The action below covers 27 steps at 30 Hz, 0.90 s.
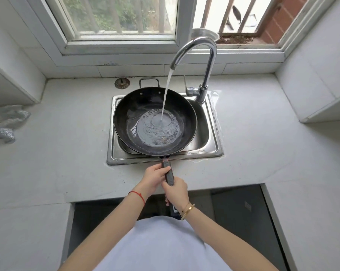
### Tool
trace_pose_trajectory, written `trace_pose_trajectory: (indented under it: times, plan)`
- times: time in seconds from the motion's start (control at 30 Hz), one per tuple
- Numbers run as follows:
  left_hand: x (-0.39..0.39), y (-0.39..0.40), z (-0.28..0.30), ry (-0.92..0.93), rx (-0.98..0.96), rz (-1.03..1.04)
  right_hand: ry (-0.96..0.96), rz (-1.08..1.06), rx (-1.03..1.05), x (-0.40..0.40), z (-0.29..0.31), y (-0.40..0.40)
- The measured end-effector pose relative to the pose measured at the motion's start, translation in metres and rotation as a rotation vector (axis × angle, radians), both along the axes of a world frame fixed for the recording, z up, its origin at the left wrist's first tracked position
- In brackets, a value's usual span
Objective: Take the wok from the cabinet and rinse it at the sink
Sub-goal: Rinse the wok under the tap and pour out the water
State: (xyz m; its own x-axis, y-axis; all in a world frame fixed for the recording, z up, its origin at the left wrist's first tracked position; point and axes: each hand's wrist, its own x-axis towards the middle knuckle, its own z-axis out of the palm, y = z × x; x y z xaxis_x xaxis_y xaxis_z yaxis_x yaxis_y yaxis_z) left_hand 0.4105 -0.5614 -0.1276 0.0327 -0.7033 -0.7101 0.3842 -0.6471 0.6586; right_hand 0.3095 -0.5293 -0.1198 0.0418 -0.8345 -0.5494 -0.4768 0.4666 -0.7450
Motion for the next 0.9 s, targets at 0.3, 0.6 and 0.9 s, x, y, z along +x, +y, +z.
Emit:
trace_pose_trajectory:
  times: [0.3,0.6,0.9]
  plan:
    - [0.001,0.003,0.009,-0.005,-0.045,0.01,-0.017,0.002,0.005,0.001,0.007,0.002]
    - [-0.002,0.007,0.014,0.039,-0.094,-0.013,0.079,0.028,-0.076,-0.009,0.016,0.006]
    - [0.001,-0.001,0.023,0.059,-0.196,0.004,0.086,0.064,-0.249,-0.014,0.024,-0.003]
